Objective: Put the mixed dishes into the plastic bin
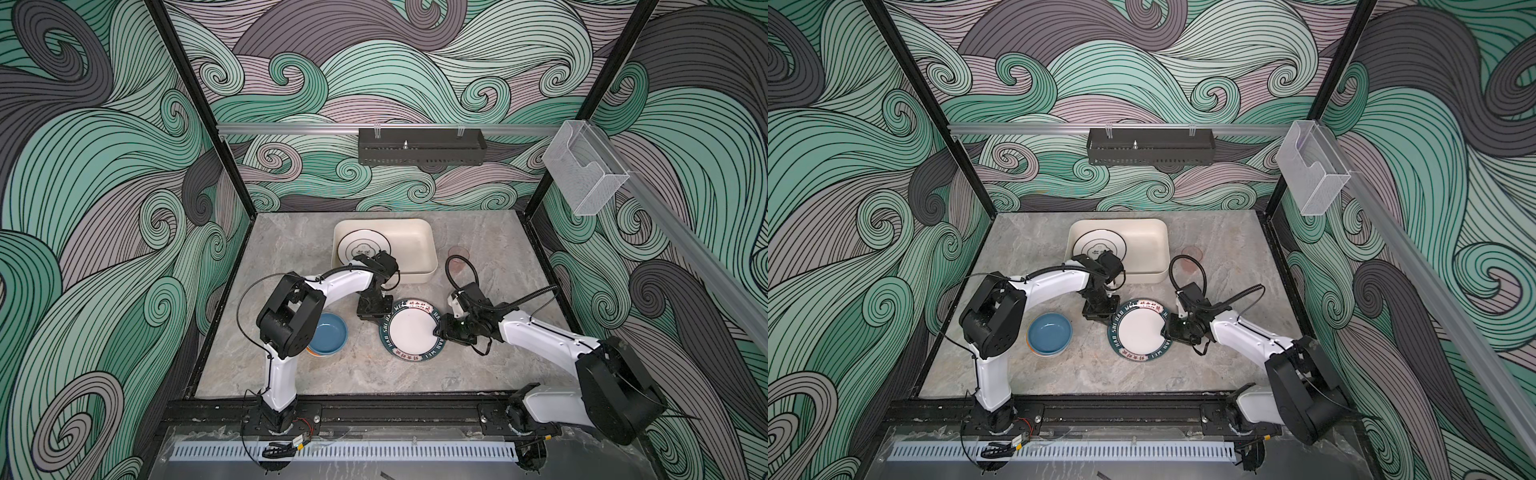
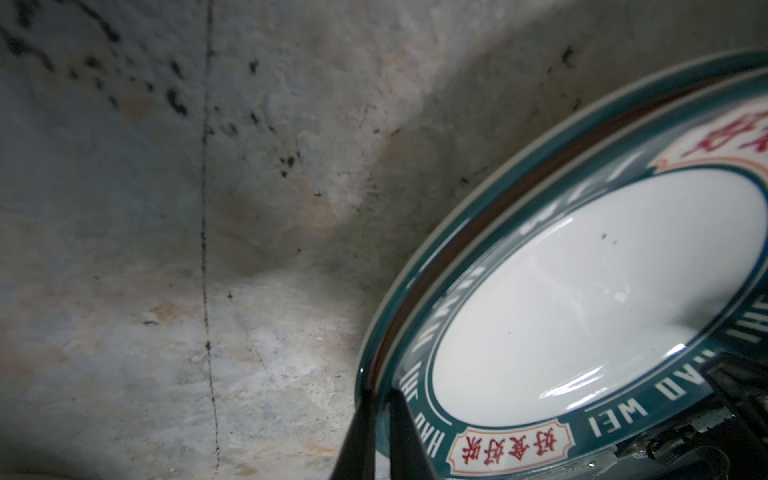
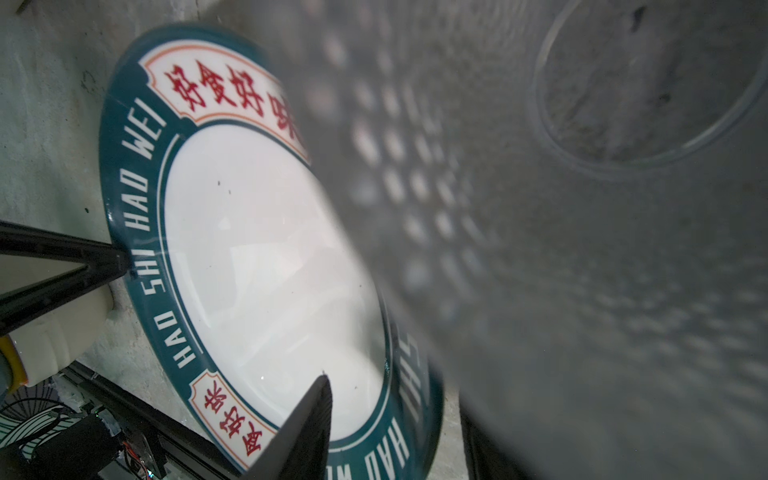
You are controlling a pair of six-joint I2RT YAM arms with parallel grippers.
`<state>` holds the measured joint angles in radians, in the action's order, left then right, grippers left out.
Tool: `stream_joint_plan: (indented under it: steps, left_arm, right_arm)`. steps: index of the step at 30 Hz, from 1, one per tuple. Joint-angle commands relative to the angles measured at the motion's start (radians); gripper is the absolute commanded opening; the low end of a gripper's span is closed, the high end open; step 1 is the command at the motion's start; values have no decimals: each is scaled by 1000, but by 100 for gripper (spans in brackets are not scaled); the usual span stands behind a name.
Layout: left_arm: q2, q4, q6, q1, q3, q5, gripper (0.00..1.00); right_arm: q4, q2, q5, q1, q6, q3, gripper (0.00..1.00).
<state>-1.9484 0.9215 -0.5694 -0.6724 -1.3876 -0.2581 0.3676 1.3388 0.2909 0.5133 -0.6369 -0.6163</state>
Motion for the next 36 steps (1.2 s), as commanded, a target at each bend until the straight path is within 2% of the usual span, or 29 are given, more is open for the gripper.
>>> stream_joint_plan:
  steps: [1,6,10,19,36]
  left_arm:
    - [-32,23,8,-10,-29,1,10]
    - [-46,22,11,-15,-34,-6,10]
    - [-61,23,15,-18,-42,-10,15]
    - [-65,22,29,-21,-46,-26,17]
    - [-17,11,40,-23,-21,-37,17]
  right_arm:
    - [-2,-4,5,8,-7,12,51]
    - [-2,-7,-1,9,-10,16,51]
    - [-2,-9,-9,8,-12,16,52]
    - [-2,1,-23,8,-21,17,49]
    - [14,-21,-58,6,-20,24,20]
